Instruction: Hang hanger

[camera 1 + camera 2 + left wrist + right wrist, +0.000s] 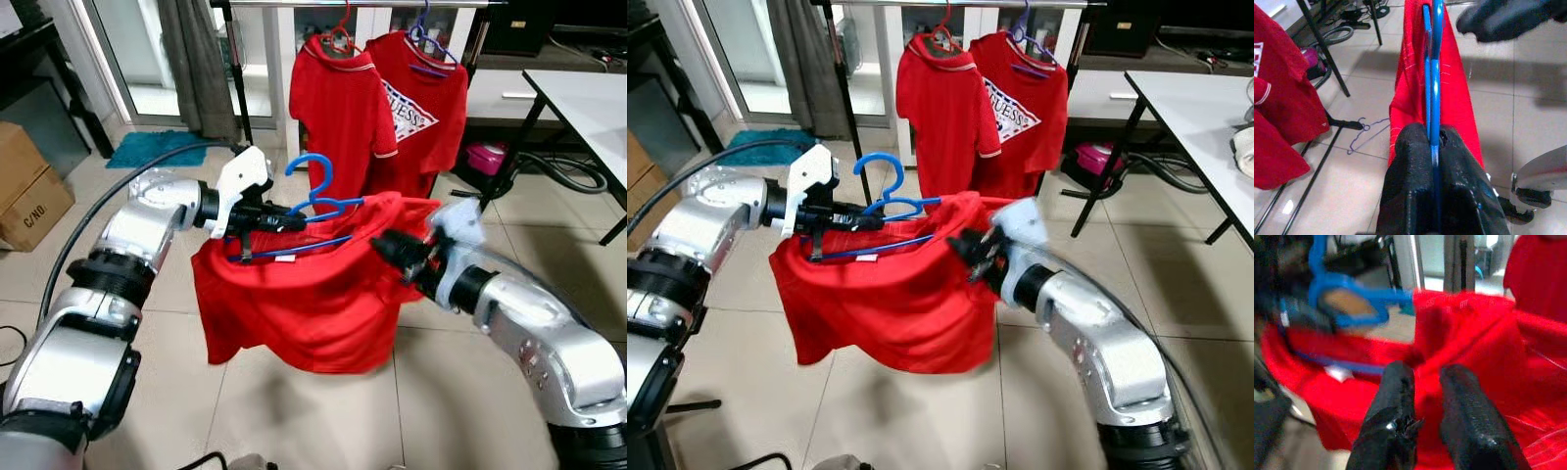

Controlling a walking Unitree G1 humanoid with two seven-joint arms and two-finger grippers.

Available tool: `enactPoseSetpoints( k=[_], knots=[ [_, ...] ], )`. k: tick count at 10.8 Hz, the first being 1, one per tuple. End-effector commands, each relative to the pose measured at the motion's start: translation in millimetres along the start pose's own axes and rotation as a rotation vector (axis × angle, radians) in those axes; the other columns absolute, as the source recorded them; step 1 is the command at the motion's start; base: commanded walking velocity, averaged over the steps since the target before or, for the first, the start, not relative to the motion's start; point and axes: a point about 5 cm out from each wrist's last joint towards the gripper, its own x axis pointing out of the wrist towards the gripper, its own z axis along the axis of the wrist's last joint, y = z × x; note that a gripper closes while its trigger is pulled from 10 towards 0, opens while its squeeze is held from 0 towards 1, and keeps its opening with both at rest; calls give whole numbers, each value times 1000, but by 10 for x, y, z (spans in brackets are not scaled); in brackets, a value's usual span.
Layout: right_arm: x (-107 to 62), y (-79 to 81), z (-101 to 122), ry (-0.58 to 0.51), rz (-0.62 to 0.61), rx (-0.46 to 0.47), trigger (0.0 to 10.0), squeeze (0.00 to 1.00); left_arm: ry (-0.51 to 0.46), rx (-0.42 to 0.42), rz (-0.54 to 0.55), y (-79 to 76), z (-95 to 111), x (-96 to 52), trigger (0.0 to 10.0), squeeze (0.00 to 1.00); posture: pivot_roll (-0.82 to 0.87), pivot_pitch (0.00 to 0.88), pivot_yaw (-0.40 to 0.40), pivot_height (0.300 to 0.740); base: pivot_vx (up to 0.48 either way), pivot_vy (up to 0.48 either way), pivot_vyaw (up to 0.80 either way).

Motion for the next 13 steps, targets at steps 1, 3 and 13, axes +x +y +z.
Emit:
enactPoseSetpoints(
  k=[1,3,13],
  knots=[
    [-1,12,88,-18,-11,61,10000,1000,-36,34,17,15,84,-15,0,0,-147,0,44,740,0,0,0],
    [46,-2,123,12,-99,117,10000,992,-43,32,10,-1,85,-7,0,0,-143,0,44,740,0,0,0],
    [102,-109,72,70,-308,223,10000,0,-75,23,-24,-60,119,49,0,0,-141,0,43,740,0,0,0]
  ],
)
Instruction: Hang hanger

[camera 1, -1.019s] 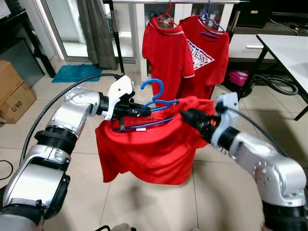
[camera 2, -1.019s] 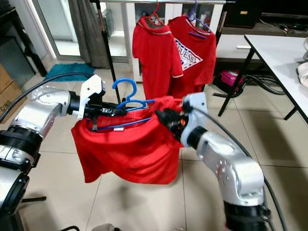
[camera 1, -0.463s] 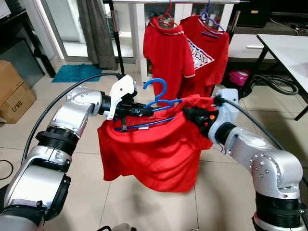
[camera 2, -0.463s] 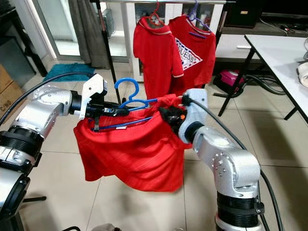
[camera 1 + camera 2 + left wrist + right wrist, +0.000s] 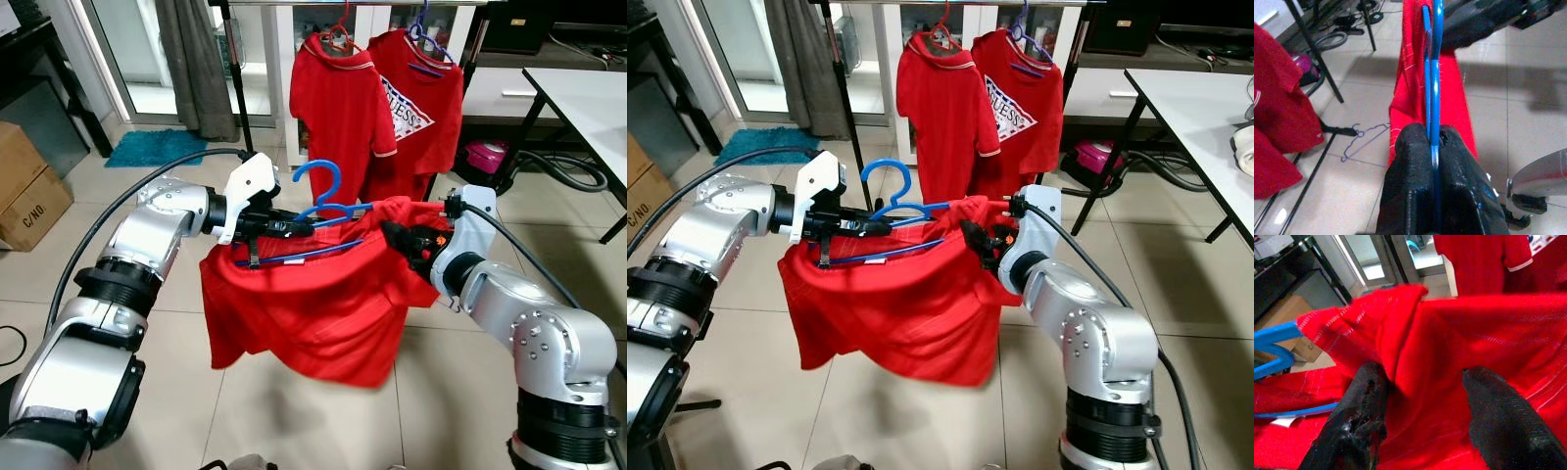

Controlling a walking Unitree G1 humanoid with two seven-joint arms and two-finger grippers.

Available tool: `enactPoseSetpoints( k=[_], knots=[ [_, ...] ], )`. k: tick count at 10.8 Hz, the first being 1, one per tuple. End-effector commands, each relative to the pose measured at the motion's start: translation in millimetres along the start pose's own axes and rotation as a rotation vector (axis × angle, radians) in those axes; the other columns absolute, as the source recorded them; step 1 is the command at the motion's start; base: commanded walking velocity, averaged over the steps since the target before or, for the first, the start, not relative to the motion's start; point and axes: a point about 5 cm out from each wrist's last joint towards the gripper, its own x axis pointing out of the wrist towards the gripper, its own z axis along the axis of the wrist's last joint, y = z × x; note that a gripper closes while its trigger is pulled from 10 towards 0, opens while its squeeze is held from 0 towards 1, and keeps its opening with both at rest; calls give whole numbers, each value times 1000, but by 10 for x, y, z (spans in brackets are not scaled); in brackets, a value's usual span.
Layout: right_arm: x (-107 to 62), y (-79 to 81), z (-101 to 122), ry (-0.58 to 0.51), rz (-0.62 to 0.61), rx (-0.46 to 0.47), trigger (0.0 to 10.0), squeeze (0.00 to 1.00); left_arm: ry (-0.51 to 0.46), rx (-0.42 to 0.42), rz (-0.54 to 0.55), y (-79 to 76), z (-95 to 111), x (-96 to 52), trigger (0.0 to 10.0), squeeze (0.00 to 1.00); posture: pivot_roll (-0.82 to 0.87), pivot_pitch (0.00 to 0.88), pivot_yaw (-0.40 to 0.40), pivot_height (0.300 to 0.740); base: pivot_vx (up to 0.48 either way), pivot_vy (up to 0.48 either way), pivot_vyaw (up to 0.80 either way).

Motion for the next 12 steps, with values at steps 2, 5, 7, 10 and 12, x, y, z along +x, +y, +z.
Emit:
enactPoseSetpoints(
  k=[2,5,7,10,12],
  knots=[
    [30,-10,70,-24,-25,4,10000,0,-43,9,-4,-9,56,-29,0,0,-140,0,42,740,0,0,0],
    [33,8,119,-63,-13,16,0,0,-17,13,20,3,21,-45,0,0,-142,0,39,740,0,0,0],
    [27,25,121,-66,-1,18,0,0,9,21,42,20,-13,-63,0,0,-143,0,38,740,0,0,0],
    [15,16,150,-83,8,30,0,0,90,67,60,20,-103,-71,0,0,-143,0,43,740,0,0,0],
    [-1,10,187,-97,12,38,0,0,142,94,64,18,-159,-68,0,0,-145,0,45,740,0,0,0]
  ],
)
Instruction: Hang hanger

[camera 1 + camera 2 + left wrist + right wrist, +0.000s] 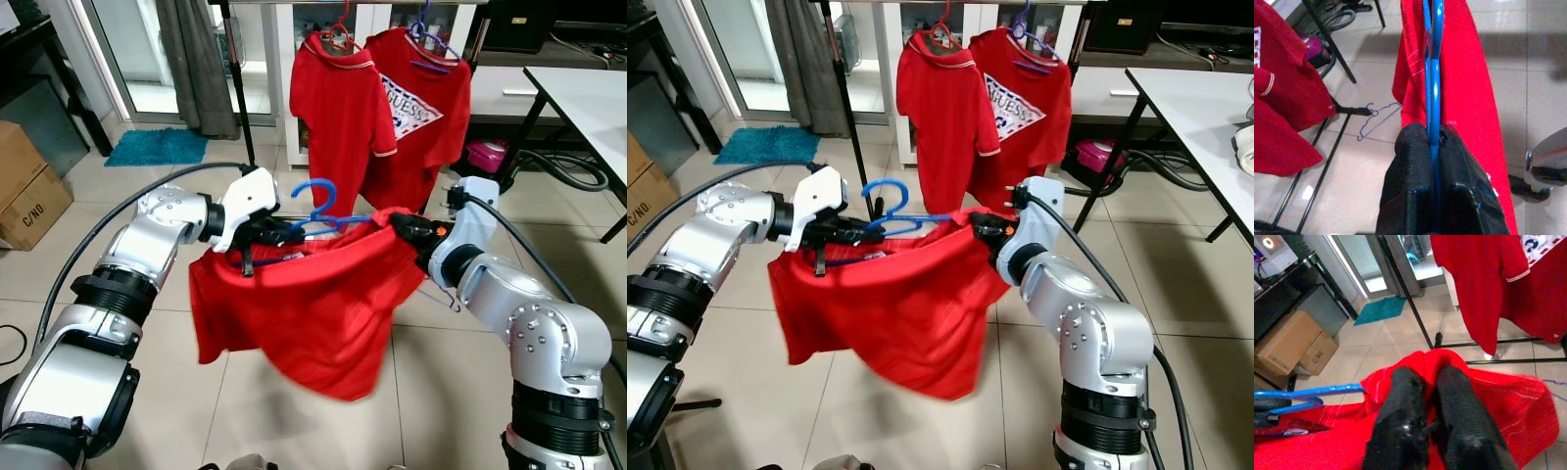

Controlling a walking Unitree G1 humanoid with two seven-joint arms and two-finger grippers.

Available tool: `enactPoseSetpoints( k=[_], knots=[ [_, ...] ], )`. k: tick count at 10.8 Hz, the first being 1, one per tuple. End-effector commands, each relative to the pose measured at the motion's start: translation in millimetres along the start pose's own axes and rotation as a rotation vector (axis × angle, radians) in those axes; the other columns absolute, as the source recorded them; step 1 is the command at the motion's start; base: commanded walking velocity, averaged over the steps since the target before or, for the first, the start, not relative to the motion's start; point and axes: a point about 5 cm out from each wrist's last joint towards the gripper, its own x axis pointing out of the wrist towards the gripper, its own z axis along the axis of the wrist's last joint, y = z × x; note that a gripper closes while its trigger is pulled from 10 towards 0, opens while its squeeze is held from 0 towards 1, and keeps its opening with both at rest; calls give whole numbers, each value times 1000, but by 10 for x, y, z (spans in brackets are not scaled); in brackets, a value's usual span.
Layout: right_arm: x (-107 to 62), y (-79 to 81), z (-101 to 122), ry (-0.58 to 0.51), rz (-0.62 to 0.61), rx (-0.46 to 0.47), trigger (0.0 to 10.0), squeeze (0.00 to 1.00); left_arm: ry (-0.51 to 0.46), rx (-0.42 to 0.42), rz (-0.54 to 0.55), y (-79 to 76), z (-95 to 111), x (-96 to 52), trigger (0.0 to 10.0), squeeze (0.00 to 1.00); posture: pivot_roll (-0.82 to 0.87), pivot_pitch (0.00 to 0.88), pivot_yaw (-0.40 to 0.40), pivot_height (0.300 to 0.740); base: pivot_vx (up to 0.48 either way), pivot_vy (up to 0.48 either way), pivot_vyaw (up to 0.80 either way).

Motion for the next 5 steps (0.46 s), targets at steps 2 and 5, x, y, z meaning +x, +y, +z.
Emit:
enactPoseSetpoints(
  k=[2,5],
  knots=[
    [-24,11,114,-44,11,3,0,0,74,51,-9,-18,-76,-13,0,0,-146,0,47,740,0,0,0],
    [-11,-69,187,-53,-4,-4,0,0,136,166,-188,-242,-136,79,0,0,-145,0,42,740,0,0,0]
  ],
)
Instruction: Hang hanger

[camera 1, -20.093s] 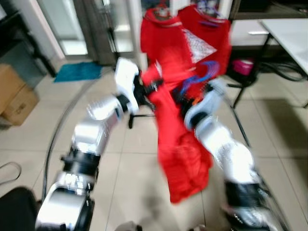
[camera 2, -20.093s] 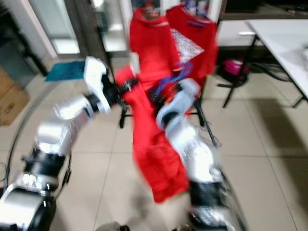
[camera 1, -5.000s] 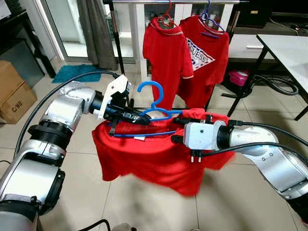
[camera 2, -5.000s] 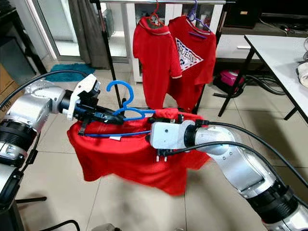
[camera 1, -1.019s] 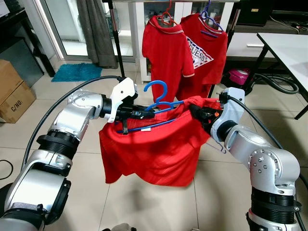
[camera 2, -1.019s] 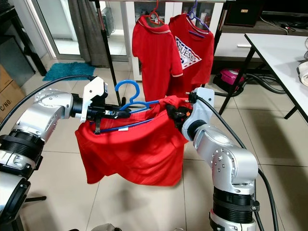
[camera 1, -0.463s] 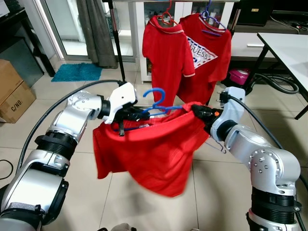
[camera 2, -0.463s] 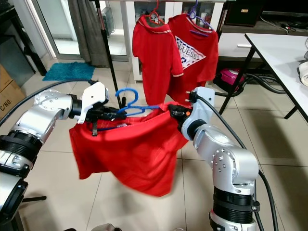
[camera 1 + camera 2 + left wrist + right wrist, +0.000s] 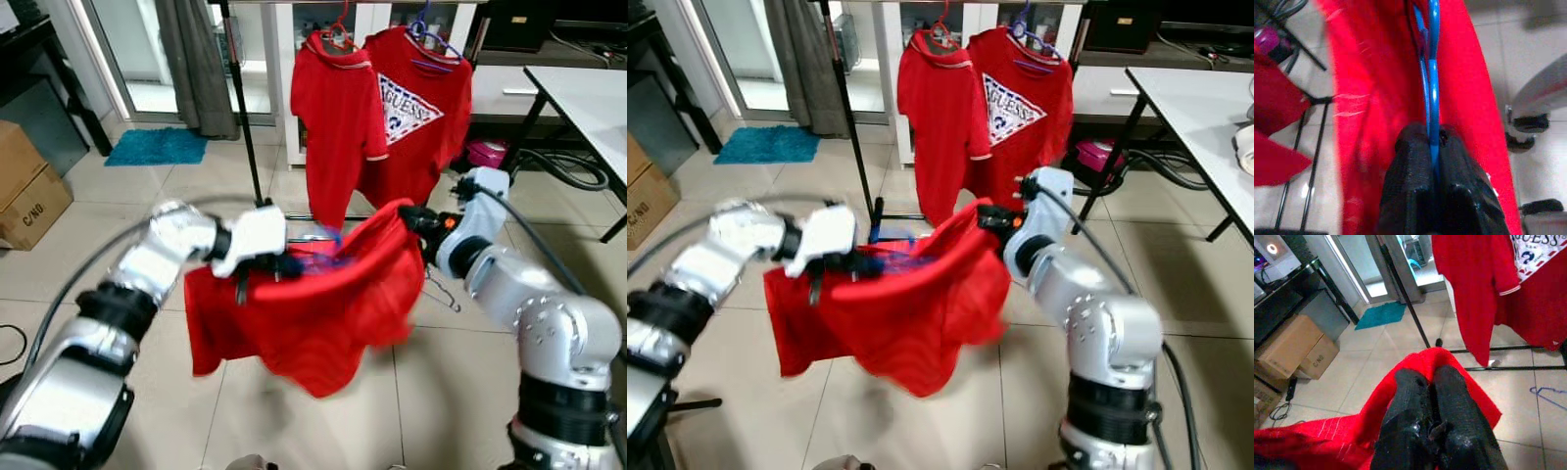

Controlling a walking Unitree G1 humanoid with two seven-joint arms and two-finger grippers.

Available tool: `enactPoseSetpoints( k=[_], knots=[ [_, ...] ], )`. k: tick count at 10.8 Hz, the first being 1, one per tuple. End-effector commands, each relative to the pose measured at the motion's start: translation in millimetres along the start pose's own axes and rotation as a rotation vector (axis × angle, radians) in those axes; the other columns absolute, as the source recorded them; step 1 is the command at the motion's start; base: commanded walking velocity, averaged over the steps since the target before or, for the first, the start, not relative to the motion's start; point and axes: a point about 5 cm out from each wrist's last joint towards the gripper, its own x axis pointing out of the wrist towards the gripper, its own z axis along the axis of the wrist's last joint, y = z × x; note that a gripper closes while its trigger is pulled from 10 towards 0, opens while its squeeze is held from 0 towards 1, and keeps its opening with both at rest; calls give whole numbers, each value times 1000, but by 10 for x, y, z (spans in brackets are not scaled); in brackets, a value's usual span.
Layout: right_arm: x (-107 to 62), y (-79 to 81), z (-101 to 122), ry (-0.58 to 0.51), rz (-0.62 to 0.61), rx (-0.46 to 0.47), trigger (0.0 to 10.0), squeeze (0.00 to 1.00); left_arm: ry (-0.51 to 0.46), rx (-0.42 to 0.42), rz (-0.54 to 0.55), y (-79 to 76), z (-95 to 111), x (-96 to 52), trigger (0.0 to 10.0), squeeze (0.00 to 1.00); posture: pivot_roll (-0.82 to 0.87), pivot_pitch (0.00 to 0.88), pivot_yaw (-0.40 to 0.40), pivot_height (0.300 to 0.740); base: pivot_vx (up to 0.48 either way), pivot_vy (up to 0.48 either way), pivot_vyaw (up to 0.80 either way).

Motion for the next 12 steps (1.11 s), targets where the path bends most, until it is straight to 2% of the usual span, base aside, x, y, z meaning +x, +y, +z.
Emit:
enactPoseSetpoints(
  k=[1,2,3,4,5,7,8,9,11,12],
  knots=[
    [-18,-33,78,-27,-12,-1,0,0,20,32,-25,-7,19,-29,0,0,-145,0,41,740,0,0,0],
    [1,-77,27,24,-33,-45,7412,0,-21,54,-29,-13,74,-34,0,0,-145,0,39,740,0,0,0],
    [13,-119,-33,62,-48,-75,10000,0,-52,63,-43,-26,110,-56,0,0,-143,0,39,740,0,0,0],
    [15,-133,-67,80,-38,-87,10000,867,-80,60,-61,-45,133,-70,0,0,-143,0,38,740,0,0,0],
    [5,-132,-110,113,14,-131,10000,1000,-114,50,-94,-83,157,-86,0,0,-144,0,40,740,0,0,0],
    [-55,-107,-89,165,135,-240,10000,1000,-124,32,-121,-107,147,-107,0,0,-146,0,39,740,0,0,0],
    [-104,-176,67,143,181,-300,10000,1000,-127,11,-145,-125,132,-134,0,0,-147,0,42,740,0,0,0],
    [-172,-232,266,70,259,-386,10000,1000,-141,-19,-163,-141,129,-159,0,0,-149,0,44,740,0,0,0],
    [-404,-100,362,10,535,-557,10000,1000,-179,-69,-177,-132,144,-207,0,0,-150,0,47,740,0,0,0],
    [-505,-28,301,51,643,-613,10000,353,-181,-77,-183,-131,147,-224,0,0,-151,0,50,740,0,0,0]
  ],
)
